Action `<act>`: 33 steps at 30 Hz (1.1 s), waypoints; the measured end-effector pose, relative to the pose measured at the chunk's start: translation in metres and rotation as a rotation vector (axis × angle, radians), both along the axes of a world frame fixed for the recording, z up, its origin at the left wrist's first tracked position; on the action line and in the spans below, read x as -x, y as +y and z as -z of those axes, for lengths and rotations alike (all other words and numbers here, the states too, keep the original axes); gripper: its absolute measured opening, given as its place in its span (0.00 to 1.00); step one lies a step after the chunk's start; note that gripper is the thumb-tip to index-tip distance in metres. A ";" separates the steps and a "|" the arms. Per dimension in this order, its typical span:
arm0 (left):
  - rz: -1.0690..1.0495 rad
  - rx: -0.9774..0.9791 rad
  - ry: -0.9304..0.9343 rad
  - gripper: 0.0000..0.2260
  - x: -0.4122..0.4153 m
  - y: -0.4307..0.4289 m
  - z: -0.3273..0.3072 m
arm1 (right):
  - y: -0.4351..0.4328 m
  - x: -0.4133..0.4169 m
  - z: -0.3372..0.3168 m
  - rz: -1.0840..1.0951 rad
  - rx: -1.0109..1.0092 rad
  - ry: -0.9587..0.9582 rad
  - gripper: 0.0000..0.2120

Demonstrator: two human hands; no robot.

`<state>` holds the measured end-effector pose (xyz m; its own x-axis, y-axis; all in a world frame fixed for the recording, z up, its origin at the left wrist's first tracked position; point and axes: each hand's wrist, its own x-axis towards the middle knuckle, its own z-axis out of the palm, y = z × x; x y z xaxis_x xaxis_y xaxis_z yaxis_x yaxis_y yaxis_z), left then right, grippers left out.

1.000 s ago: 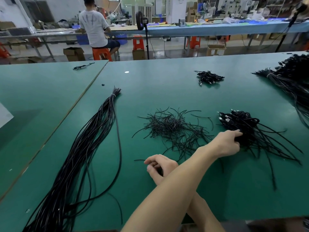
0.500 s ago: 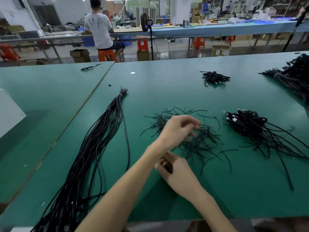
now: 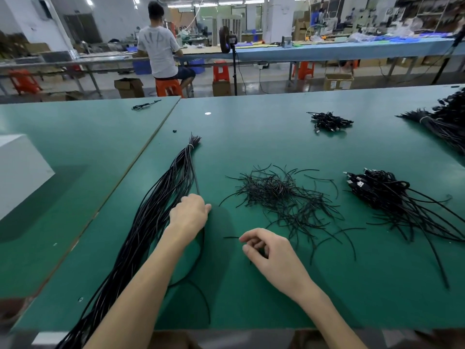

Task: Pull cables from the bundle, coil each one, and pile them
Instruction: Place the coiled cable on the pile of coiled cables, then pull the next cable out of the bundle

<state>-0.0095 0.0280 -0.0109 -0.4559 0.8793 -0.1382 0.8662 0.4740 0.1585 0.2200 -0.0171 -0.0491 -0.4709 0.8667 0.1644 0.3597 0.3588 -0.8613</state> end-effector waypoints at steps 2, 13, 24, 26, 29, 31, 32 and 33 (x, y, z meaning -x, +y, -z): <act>0.026 -0.004 -0.031 0.15 0.000 -0.001 -0.001 | 0.000 0.000 0.000 0.004 0.006 -0.003 0.05; -0.084 -0.384 -1.200 0.09 -0.034 -0.009 -0.031 | 0.000 0.002 -0.005 -0.035 0.094 0.071 0.23; 0.119 -0.418 -0.914 0.10 -0.029 -0.007 0.011 | 0.003 -0.007 -0.009 0.042 0.220 0.403 0.17; 0.109 -0.539 -0.670 0.06 -0.006 -0.004 0.021 | 0.003 -0.009 -0.010 0.106 0.241 0.456 0.18; 0.187 -0.524 -0.315 0.09 0.036 0.000 0.031 | 0.004 -0.009 -0.010 0.139 0.239 0.487 0.18; 0.246 -0.445 -0.276 0.13 0.053 0.000 0.033 | 0.005 -0.009 -0.010 0.143 0.211 0.498 0.18; 0.271 -0.420 -0.260 0.14 0.058 0.000 0.035 | 0.005 -0.009 -0.010 0.150 0.196 0.506 0.18; 0.287 -0.413 -0.236 0.15 0.060 0.000 0.037 | 0.005 -0.009 -0.009 0.158 0.186 0.516 0.19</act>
<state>-0.0698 0.0279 -0.0476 -0.1881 0.9664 0.1753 0.8698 0.0811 0.4866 0.2295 -0.0121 -0.0399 -0.2320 0.9565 0.1769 -0.0877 0.1606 -0.9831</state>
